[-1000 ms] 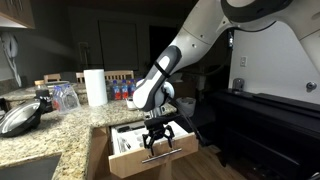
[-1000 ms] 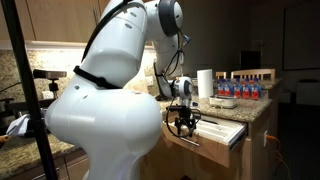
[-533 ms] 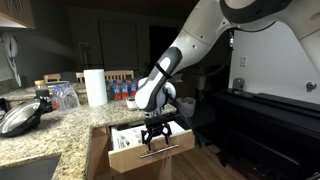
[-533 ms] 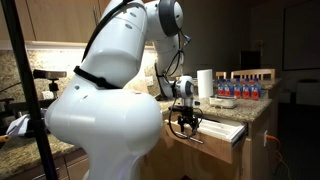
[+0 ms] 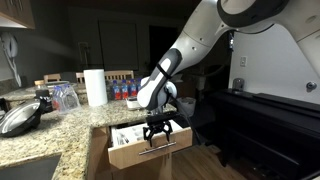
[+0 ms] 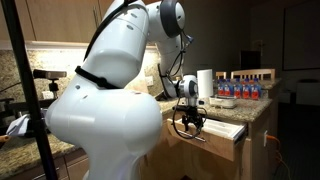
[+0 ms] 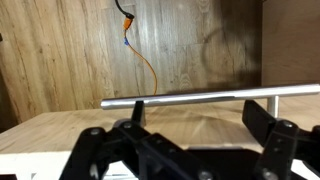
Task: Close the open drawer
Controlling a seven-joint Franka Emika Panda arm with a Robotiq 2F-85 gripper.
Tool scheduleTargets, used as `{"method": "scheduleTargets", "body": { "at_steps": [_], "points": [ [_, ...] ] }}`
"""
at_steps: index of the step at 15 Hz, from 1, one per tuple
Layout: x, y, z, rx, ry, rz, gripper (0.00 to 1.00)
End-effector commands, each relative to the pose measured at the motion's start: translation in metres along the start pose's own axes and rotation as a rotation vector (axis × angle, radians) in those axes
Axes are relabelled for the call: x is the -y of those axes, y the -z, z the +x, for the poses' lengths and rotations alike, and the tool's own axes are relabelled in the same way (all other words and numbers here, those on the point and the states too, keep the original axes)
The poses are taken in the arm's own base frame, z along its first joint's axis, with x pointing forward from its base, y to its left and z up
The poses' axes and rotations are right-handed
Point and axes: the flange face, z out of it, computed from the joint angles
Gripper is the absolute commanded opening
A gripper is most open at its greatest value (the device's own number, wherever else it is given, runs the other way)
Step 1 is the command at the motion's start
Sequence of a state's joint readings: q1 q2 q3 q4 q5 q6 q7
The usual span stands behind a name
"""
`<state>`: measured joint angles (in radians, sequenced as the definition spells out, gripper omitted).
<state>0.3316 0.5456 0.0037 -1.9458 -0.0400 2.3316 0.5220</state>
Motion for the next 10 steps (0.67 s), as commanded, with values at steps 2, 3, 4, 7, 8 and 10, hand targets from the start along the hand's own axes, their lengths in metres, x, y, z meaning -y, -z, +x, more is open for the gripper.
{"method": "scheduleTargets", "body": {
  "at_steps": [2, 3, 4, 7, 8, 10],
  "points": [
    [0.003, -0.001, 0.023, -0.024, -0.035, 0.015, 1.0],
    [0.004, -0.001, 0.027, -0.031, -0.032, 0.008, 1.0],
    [0.005, 0.0, 0.033, -0.04, -0.031, 0.004, 1.0],
    [0.008, 0.003, 0.048, -0.06, -0.035, 0.003, 1.0],
    [0.008, 0.004, 0.054, -0.066, -0.035, 0.002, 1.0],
    [0.01, 0.003, 0.063, -0.071, -0.033, 0.006, 1.0]
  ]
}}
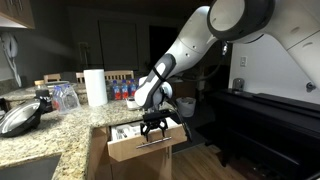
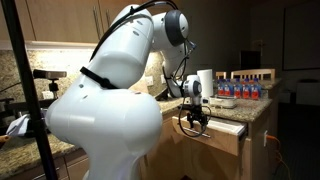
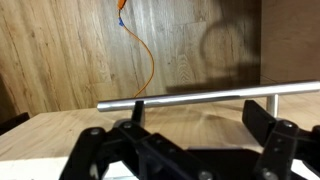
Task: Close the open drawer
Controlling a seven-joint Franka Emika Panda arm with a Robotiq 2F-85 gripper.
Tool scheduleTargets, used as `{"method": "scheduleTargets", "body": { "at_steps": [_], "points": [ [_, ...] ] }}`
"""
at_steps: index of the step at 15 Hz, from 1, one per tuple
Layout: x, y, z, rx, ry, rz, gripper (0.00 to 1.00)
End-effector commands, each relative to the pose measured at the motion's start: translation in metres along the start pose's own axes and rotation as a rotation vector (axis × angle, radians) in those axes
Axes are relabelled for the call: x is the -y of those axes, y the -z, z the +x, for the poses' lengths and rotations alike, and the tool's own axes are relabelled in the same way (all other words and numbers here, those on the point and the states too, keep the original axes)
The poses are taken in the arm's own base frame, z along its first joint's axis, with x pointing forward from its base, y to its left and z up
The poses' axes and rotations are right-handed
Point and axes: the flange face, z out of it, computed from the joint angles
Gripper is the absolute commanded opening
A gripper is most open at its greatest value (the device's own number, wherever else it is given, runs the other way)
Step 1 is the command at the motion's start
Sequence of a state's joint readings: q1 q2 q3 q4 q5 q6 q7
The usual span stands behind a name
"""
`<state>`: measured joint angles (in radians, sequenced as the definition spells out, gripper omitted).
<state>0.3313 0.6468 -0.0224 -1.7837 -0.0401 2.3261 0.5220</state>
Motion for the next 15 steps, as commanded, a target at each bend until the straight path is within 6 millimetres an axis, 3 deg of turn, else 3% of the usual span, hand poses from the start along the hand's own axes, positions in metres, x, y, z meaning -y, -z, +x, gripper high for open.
{"method": "scheduleTargets", "body": {
  "at_steps": [1, 15],
  "points": [
    [0.005, -0.002, 0.022, -0.019, -0.008, -0.008, 1.0],
    [0.023, 0.005, 0.075, 0.0, 0.016, -0.06, 1.0]
  ]
}}
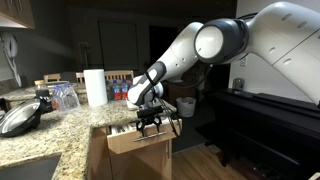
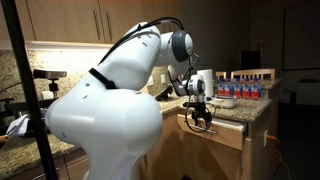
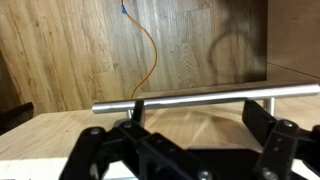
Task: Close the open drawer
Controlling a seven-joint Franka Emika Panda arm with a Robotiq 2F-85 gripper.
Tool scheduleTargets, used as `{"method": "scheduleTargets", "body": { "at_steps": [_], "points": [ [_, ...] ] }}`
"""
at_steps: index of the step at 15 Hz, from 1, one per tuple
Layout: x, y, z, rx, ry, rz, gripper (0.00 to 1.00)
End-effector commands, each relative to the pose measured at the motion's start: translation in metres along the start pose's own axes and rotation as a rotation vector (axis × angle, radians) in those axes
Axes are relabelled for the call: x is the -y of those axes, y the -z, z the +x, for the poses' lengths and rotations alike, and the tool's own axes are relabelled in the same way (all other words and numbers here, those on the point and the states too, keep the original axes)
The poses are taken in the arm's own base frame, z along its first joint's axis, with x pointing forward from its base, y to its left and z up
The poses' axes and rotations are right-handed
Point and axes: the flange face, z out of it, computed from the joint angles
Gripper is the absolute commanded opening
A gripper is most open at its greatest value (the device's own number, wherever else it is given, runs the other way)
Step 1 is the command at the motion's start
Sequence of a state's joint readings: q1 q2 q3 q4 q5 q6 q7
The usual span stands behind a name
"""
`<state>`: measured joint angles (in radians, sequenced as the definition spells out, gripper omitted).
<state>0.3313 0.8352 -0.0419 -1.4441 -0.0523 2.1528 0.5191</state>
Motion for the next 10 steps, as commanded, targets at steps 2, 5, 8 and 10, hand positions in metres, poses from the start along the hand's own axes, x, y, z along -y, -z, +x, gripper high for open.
{"method": "scheduleTargets", "body": {
  "at_steps": [2, 5, 8, 10],
  "points": [
    [0.004, 0.002, 0.021, -0.003, 0.023, -0.031, 1.0],
    [0.006, 0.003, 0.031, 0.002, 0.024, -0.044, 1.0],
    [0.007, 0.005, 0.041, -0.002, 0.023, -0.058, 1.0],
    [0.008, 0.005, 0.046, 0.001, 0.022, -0.064, 1.0]
  ]
}}
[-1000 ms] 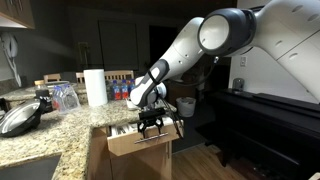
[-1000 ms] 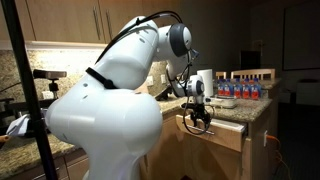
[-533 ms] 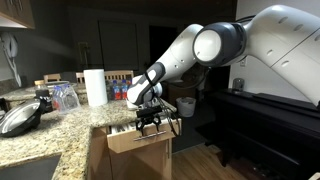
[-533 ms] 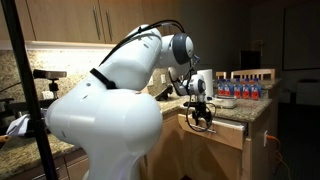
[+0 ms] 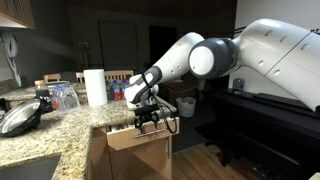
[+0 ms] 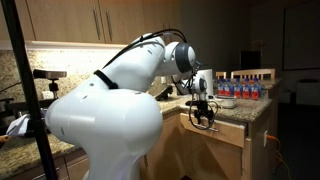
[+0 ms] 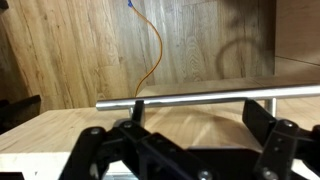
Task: Close the open drawer
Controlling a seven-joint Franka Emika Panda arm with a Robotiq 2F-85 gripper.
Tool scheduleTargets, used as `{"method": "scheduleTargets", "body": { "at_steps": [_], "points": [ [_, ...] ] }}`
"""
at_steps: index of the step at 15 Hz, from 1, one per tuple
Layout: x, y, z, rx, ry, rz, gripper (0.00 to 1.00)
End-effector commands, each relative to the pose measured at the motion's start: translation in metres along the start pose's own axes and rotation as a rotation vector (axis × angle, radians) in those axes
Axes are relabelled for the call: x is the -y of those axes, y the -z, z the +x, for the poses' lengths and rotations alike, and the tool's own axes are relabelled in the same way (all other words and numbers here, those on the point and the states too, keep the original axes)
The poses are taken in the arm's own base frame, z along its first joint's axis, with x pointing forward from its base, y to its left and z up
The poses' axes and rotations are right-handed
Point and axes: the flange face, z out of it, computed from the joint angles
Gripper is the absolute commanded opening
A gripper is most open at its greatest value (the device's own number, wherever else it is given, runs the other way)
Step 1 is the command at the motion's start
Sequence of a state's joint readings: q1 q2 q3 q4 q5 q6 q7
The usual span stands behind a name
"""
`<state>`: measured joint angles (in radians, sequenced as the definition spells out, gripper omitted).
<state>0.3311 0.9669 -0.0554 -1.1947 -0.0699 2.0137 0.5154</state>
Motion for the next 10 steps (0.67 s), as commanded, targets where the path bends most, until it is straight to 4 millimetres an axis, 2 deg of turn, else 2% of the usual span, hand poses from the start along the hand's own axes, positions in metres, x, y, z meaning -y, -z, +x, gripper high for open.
{"method": "scheduleTargets", "body": {
  "at_steps": [1, 10],
  "points": [
    [-0.002, -0.001, 0.016, 0.001, 0.019, -0.028, 1.0],
    [0.006, 0.001, 0.028, 0.026, 0.014, -0.057, 1.0]
  ]
}}
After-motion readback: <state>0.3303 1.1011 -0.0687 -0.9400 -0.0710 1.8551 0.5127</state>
